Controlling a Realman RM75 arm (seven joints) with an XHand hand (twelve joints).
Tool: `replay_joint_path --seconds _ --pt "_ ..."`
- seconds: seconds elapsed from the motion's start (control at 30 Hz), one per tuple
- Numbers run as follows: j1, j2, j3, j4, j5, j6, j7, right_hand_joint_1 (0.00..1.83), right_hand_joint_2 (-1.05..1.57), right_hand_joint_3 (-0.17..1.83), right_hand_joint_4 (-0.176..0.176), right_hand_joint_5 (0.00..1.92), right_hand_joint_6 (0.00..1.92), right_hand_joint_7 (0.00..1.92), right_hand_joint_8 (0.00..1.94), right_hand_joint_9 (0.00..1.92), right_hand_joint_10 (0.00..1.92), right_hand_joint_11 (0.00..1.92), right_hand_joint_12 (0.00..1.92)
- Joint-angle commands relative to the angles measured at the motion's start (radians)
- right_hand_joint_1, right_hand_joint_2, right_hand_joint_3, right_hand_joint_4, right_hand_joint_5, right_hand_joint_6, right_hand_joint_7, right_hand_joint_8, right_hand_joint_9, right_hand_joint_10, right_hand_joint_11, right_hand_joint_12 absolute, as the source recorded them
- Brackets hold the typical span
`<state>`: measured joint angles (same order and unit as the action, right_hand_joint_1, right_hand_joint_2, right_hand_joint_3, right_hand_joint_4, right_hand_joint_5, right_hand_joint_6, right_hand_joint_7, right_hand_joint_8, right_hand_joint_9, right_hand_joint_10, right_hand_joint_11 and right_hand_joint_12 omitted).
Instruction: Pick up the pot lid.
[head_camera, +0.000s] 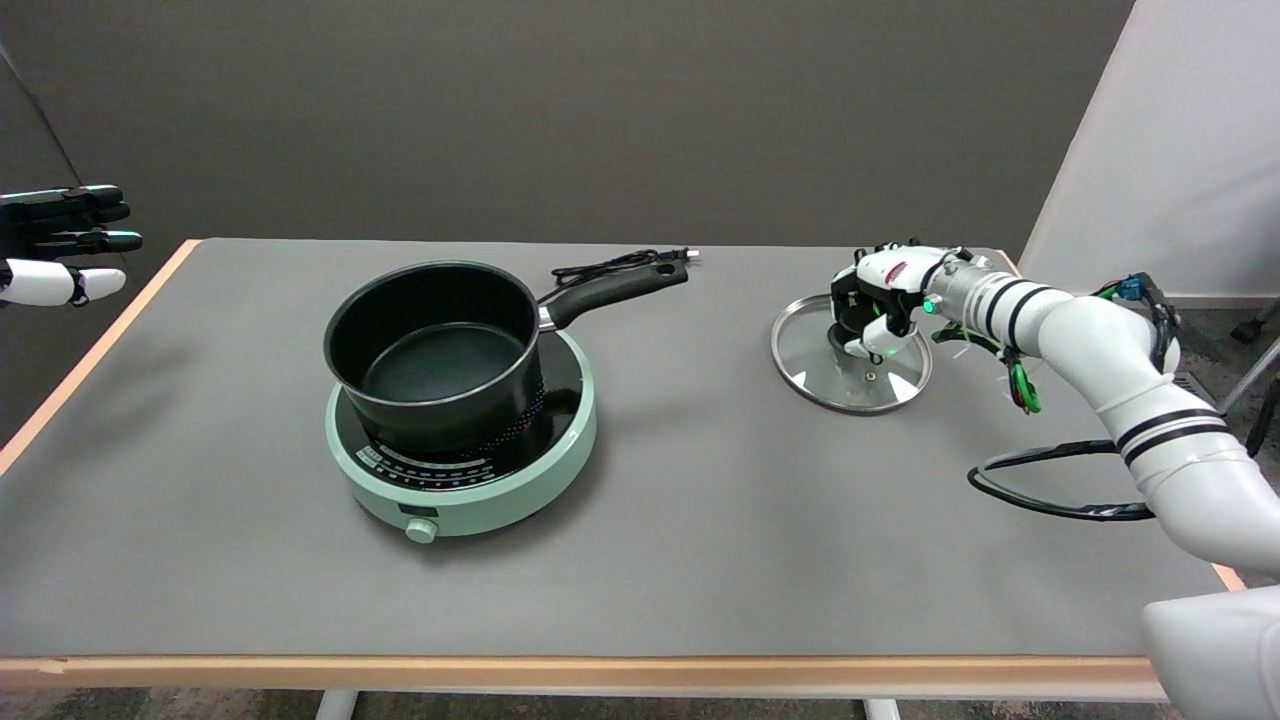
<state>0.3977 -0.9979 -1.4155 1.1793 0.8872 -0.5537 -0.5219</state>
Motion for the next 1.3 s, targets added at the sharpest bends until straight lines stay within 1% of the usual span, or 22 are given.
replay_joint_path --seconds 0.03,0.07,0.1,0.13,0.17,0.2,0.27,0.3,0.37,0.4,0.57,0.63,0.7,0.77,0.87,0.9,0.93,1.0,1.17,1.3 --pt "0.0 -0.004 -0.001 0.003 0.022 0.011 0.0 1.12 1.25 0.12 -0.02 0.54 1.64 0.76 1.41 0.58 1.64 0.01 1.75" --pt "0.001 -0.004 -0.001 0.003 0.025 0.011 0.0 1.13 1.21 0.17 -0.025 0.56 1.62 0.78 1.37 0.63 1.64 0.0 1.79" --pt "0.002 -0.006 -0.001 0.003 0.031 0.012 0.0 1.13 1.2 0.18 -0.027 0.57 1.61 0.79 1.36 0.65 1.65 0.0 1.82" --pt "0.003 -0.007 -0.001 0.003 0.036 0.014 0.0 1.13 1.21 0.16 -0.028 0.57 1.61 0.79 1.36 0.66 1.65 0.0 1.83" --pt "0.003 -0.007 -0.001 0.003 0.039 0.016 0.0 1.13 1.19 0.19 -0.027 0.57 1.6 0.8 1.35 0.66 1.65 0.0 1.85" --pt "0.003 -0.008 -0.001 0.003 0.047 0.02 0.0 1.14 1.18 0.21 -0.026 0.58 1.59 0.81 1.33 0.68 1.63 0.05 1.89" --pt "0.003 -0.011 -0.001 0.002 0.056 0.028 0.0 1.13 1.21 0.15 -0.03 0.57 1.59 0.8 1.34 0.68 1.62 0.08 1.87" --pt "0.003 -0.012 -0.001 0.002 0.057 0.032 0.001 1.13 1.24 0.09 -0.029 0.57 1.59 0.79 1.35 0.66 1.6 0.12 1.85" --pt "0.003 -0.015 -0.001 0.003 0.057 0.033 0.0 1.14 1.23 0.11 -0.031 0.58 1.59 0.81 1.33 0.7 1.59 0.27 1.87" --pt "0.003 -0.016 -0.001 0.005 0.057 0.035 0.0 1.14 1.2 0.14 -0.035 0.58 1.58 0.81 1.33 0.71 1.59 0.31 1.89" --pt "0.003 -0.018 -0.001 0.017 0.073 0.037 0.0 1.14 1.2 0.15 -0.035 0.58 1.58 0.81 1.34 0.72 1.59 0.34 1.91" --pt "0.003 -0.019 -0.003 0.025 0.084 0.04 0.0 1.15 1.21 0.13 -0.029 0.59 1.57 0.82 1.32 0.73 1.57 0.37 1.89" --pt "0.003 -0.021 -0.006 0.036 0.111 0.055 0.0 1.15 1.21 0.12 -0.026 0.6 1.56 0.82 1.31 0.74 1.56 0.39 1.89" --pt "0.003 -0.021 -0.01 0.047 0.138 0.065 0.0 1.15 1.18 0.17 -0.027 0.61 1.56 0.83 1.3 0.75 1.55 0.41 1.91" --pt "0.001 -0.021 -0.014 0.072 0.163 0.083 0.0 1.15 1.19 0.14 -0.028 0.61 1.55 0.84 1.29 0.78 1.53 0.45 1.89" --pt "-0.003 -0.022 -0.014 0.084 0.168 0.089 0.0 1.2 1.15 0.19 0.034 0.61 1.46 0.82 1.31 0.79 1.53 0.46 1.89" --pt "-0.005 -0.022 -0.014 0.092 0.172 0.095 0.0 1.33 1.05 0.32 0.176 0.59 1.26 0.79 1.37 0.79 1.53 0.44 1.88" --pt "-0.01 -0.022 -0.014 0.107 0.175 0.112 0.0 1.33 1.05 0.32 0.176 0.59 1.25 0.8 1.37 0.81 1.53 0.45 1.89" --pt "-0.022 -0.026 -0.009 0.144 0.175 0.152 0.004 1.34 1.01 0.35 0.176 0.61 1.23 0.83 1.33 0.84 1.49 0.56 1.9" --pt "-0.023 -0.036 -0.004 0.148 0.175 0.158 0.007 1.34 1.01 0.36 0.176 0.62 1.23 0.83 1.32 0.84 1.48 0.57 1.9"
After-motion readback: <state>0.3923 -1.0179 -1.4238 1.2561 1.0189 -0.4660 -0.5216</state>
